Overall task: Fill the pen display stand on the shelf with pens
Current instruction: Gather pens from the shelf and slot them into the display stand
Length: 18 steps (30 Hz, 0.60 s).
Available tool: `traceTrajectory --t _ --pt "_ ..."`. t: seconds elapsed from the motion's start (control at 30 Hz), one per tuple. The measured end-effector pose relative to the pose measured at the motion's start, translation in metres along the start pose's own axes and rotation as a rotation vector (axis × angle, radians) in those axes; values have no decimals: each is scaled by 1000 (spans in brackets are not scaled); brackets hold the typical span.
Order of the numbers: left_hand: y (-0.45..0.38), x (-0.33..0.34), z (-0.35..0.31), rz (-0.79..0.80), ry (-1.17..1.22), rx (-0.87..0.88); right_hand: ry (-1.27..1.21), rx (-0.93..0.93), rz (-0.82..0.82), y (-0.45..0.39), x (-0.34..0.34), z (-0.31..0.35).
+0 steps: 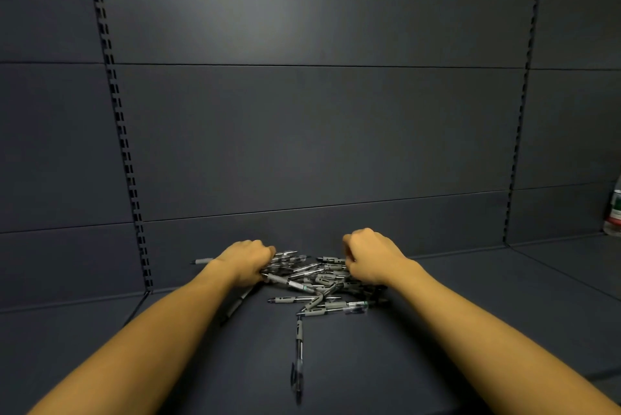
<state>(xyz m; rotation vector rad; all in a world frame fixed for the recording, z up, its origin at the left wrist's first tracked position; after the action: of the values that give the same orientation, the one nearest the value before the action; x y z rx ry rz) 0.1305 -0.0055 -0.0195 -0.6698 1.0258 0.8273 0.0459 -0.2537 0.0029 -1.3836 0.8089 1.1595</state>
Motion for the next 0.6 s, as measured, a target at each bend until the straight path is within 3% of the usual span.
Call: traceTrajectory --t 0.27,0.6 --pt "4 -11 5 -65 -142 -45 -11 -19 -3 -4 0 4" --pt "26 -22 14 -101 -50 -131 -20 -94 -12 -12 1 18"
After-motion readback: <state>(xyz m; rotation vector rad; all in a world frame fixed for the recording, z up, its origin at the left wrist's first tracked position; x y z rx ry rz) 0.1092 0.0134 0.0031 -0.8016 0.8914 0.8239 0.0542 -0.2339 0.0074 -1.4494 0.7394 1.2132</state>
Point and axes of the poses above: each hand's wrist, its own y-axis away from the middle knuckle, its own x-axis out of the palm, z = x × y, the point moved 2 cm from there along -y, towards the middle knuckle, and after that the axes turned 4 degrees about -y, right-handed, at the moved point
